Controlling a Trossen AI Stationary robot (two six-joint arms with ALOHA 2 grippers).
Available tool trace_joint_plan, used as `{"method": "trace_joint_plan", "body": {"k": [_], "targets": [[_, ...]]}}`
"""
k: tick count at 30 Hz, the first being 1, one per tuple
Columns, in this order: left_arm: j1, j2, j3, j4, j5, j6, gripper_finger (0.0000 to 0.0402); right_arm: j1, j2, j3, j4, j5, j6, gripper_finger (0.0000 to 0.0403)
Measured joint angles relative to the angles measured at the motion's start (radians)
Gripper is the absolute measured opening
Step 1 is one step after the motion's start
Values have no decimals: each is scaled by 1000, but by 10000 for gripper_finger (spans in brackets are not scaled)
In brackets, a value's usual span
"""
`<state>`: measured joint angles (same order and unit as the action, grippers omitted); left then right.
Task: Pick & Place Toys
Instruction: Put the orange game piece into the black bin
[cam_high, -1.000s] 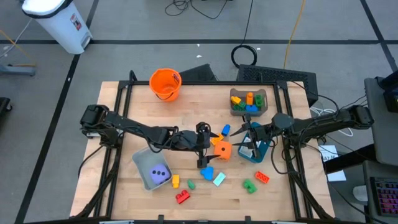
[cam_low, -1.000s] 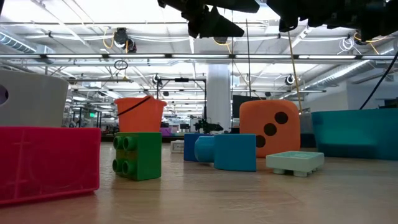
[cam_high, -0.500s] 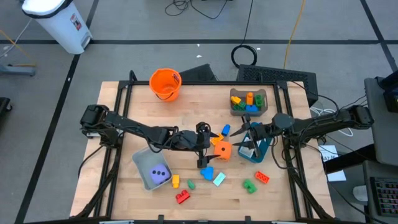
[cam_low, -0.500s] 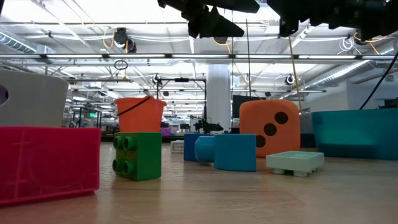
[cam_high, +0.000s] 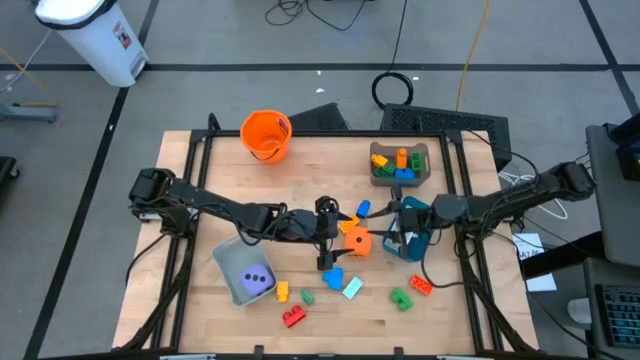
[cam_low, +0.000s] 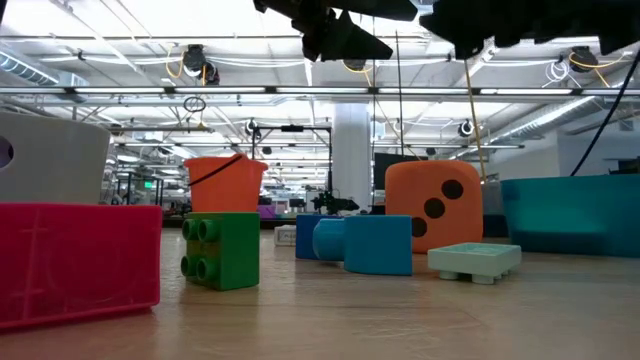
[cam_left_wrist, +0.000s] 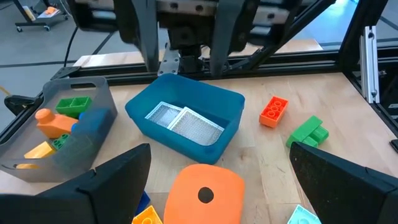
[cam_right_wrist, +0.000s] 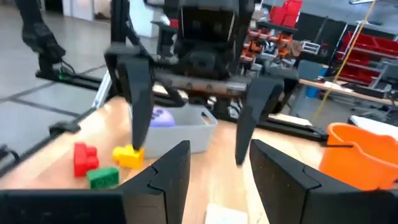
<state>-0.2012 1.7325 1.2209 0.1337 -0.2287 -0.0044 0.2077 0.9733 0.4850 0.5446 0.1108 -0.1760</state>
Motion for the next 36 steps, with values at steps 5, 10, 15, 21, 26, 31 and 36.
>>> {"method": "trace_joint_plan", "body": {"k": [5, 10, 15, 21, 26, 31, 36], "targets": [[0, 0, 0, 0, 0, 0, 392, 41, 21, 44, -26, 23, 32, 157], [0, 0, 0, 3, 0, 0, 392, 96, 88, 118, -84, 25, 33, 157], [0, 0, 0, 3, 0, 0, 392, 158, 172, 221, -260, 24, 33, 157], [0, 0, 0, 34, 0, 0, 392, 213, 194, 252, -431, 19, 128, 157], [0, 0, 0, 77, 1, -20, 392, 255, 155, 251, -628, 16, 243, 157], [0, 0, -1, 122, 2, -66, 392, 278, 144, 212, -612, 15, 359, 157], [0, 0, -1, 146, 2, -90, 392, 289, 145, 187, -693, -87, 630, 157]]}}
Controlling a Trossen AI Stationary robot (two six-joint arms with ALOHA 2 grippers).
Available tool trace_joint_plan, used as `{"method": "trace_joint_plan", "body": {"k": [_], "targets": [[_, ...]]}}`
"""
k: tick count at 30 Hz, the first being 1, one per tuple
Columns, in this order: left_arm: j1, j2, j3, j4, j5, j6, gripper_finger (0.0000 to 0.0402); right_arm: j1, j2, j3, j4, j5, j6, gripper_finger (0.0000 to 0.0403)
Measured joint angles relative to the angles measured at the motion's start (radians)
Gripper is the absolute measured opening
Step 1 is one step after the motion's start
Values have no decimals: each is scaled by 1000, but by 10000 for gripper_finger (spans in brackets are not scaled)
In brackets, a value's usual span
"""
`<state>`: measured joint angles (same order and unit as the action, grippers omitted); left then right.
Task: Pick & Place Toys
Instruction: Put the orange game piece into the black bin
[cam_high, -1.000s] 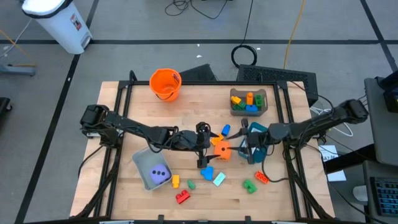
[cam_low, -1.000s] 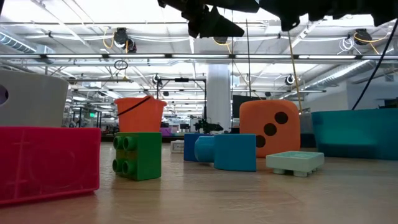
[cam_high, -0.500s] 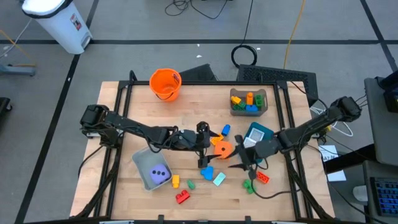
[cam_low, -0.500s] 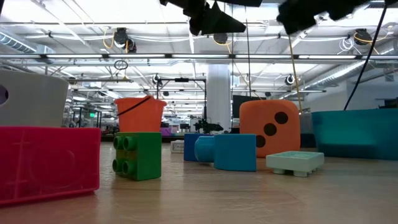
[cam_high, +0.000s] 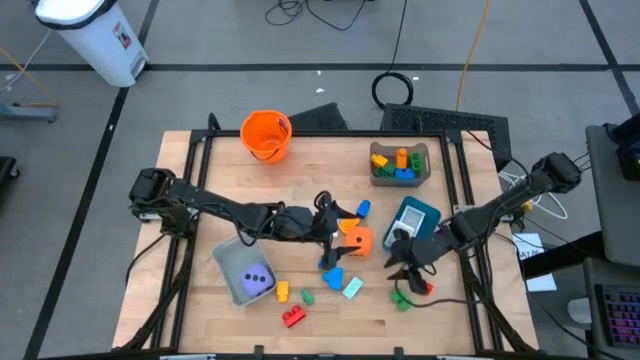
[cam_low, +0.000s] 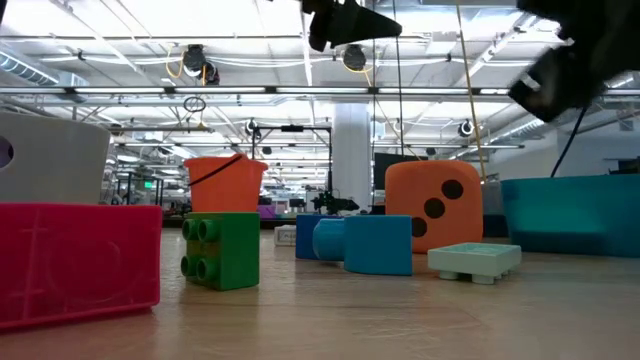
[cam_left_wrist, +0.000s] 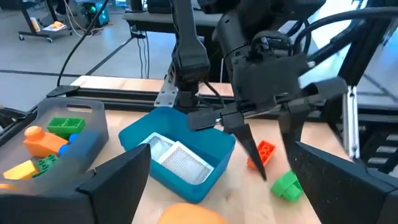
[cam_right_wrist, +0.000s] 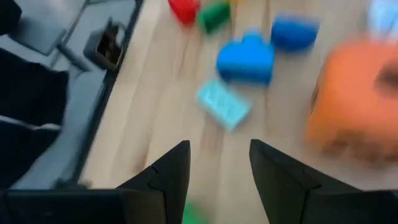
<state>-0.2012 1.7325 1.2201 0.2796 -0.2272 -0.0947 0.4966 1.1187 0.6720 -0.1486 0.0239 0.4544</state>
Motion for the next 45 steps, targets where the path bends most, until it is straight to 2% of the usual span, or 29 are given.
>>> {"method": "trace_joint_plan", "body": {"k": [3, 8, 14, 17, 23, 29, 35, 38, 41, 45], "targets": [[0, 0, 0, -17, 0, 55, 392, 31, 0, 0, -88, -55, 177, 157], [0, 0, 0, -39, -1, 131, 392, 126, 0, 8, -177, -83, 448, 157], [6, 0, 0, -45, -2, 192, 392, 244, 0, 72, -277, -67, 688, 157], [16, 0, 0, -47, -2, 194, 392, 291, 5, 89, -292, 1, 783, 157], [44, 0, 0, -97, -2, 195, 392, 331, 70, 119, -300, 26, 896, 157], [79, 0, 0, -106, -2, 195, 392, 330, 195, 235, -352, -20, 865, 157], [109, 0, 0, -105, -2, 195, 392, 330, 319, 451, -654, -29, 871, 157], [119, 0, 0, -105, -2, 195, 392, 330, 368, 529, -826, -27, 925, 157], [125, 0, 0, -114, -2, 195, 392, 324, 395, 541, -917, -34, 1014, 157], [127, 0, 0, -136, 1, 222, 392, 323, 399, 491, -930, -100, 1084, 157]]}}
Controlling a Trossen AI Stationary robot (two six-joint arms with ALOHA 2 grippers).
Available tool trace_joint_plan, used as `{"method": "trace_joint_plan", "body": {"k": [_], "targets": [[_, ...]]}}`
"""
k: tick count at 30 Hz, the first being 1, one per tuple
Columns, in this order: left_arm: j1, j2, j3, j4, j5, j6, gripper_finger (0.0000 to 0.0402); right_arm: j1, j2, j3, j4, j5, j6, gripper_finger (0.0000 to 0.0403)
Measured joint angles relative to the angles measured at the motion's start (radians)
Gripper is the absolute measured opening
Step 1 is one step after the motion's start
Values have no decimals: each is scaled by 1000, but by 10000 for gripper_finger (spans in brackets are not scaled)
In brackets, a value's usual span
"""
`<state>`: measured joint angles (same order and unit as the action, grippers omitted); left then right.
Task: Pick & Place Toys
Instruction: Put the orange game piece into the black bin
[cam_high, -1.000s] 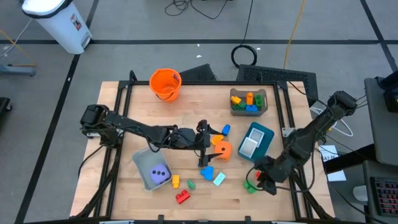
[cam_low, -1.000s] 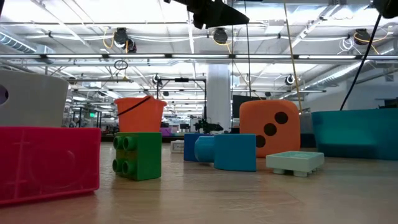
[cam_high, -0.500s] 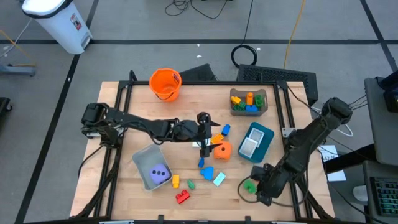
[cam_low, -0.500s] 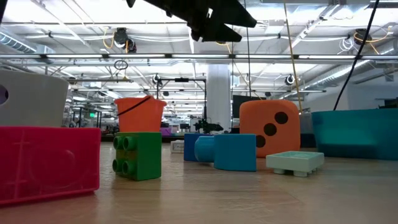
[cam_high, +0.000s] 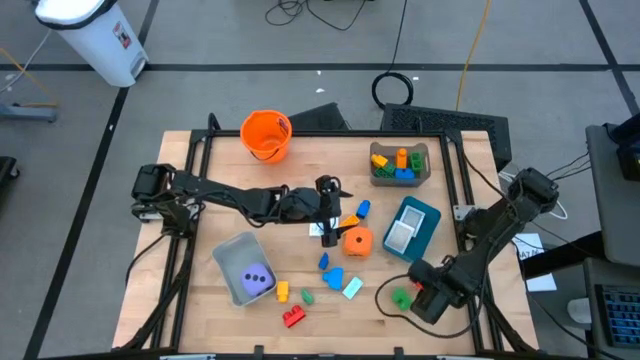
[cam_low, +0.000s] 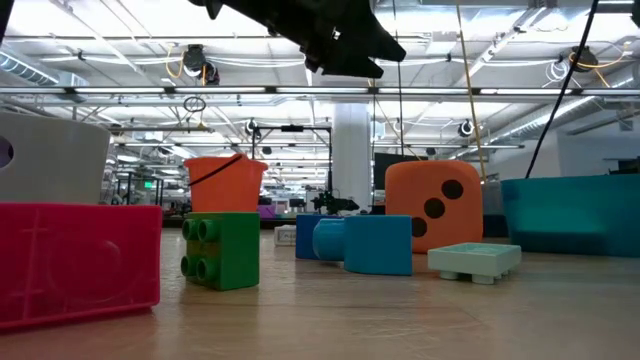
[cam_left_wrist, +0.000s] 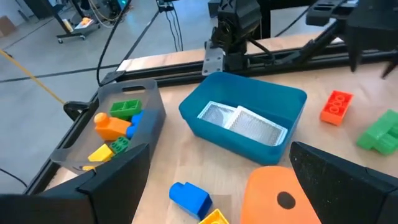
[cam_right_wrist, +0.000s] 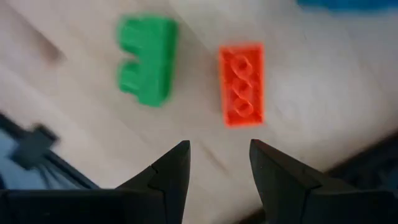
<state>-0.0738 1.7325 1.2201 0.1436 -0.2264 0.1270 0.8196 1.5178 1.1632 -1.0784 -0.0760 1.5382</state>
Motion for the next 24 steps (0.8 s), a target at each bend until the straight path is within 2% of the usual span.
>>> {"method": "trace_joint_plan", "body": {"k": [3, 16, 24], "targets": [[1, 0, 0, -3, 0, 20, 392, 0, 0, -31, 7, -33, 8, 157], [21, 0, 0, 55, -1, 108, 392, -55, 0, -72, 12, -23, -217, 157], [60, 0, 0, -4, -1, 107, 392, -103, -1, -72, 12, -6, -219, 164]]}}
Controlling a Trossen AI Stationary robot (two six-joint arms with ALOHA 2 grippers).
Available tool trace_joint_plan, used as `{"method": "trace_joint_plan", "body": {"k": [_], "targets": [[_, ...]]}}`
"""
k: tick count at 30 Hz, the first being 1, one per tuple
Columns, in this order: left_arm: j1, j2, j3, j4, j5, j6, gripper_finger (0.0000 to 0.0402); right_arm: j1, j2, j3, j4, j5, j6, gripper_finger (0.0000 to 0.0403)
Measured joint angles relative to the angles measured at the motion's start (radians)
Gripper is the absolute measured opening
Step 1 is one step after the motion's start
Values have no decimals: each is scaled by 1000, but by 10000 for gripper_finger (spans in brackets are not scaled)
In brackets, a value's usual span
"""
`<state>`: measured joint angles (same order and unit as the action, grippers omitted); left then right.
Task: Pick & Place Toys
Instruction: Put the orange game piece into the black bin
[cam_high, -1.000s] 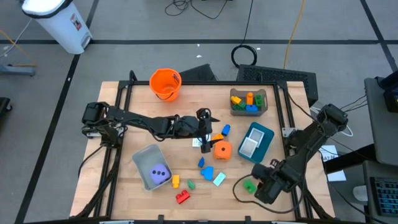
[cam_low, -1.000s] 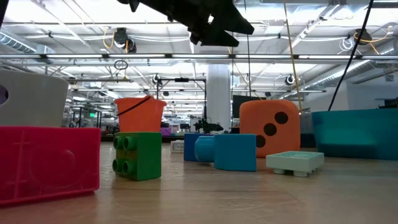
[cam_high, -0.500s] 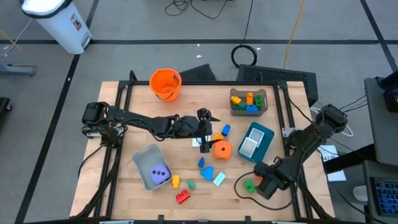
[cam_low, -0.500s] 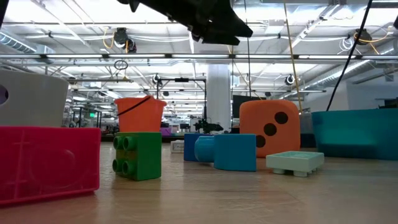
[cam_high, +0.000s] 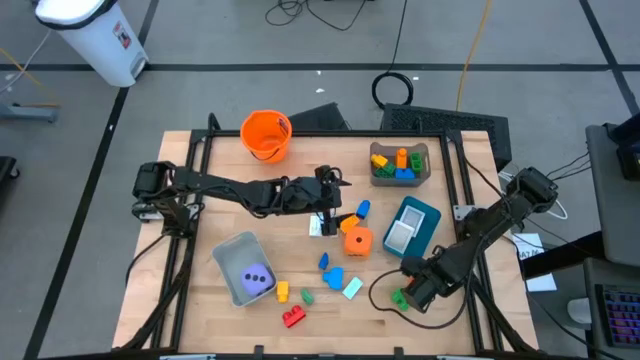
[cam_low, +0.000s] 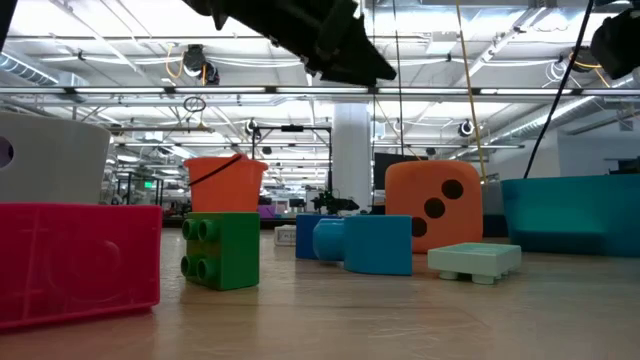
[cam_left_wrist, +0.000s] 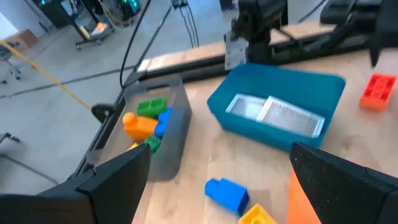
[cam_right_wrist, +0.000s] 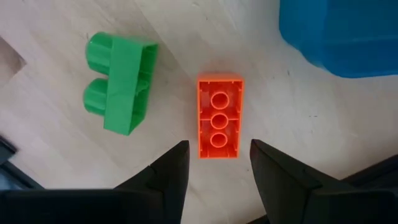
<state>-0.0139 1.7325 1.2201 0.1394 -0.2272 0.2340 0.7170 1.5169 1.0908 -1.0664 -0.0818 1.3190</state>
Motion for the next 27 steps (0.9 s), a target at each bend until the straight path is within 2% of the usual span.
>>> {"method": "trace_joint_plan", "body": {"k": [4, 12, 16, 20, 27], "targets": [[14, 0, 0, -58, 0, -3, 392, -18, 0, 0, -1, -23, 0, 196], [20, 0, 0, -103, 0, -15, 392, -37, 0, 0, 24, -20, 3, 294], [21, 0, 0, -107, 53, -32, 392, -33, 0, 0, 31, -1, 35, 330], [21, 0, 0, -107, 102, -40, 392, -22, 0, -1, 30, 5, 78, 349], [21, 0, 0, -116, 105, -96, 392, 13, -1, -17, 43, 33, 30, 352]]}}
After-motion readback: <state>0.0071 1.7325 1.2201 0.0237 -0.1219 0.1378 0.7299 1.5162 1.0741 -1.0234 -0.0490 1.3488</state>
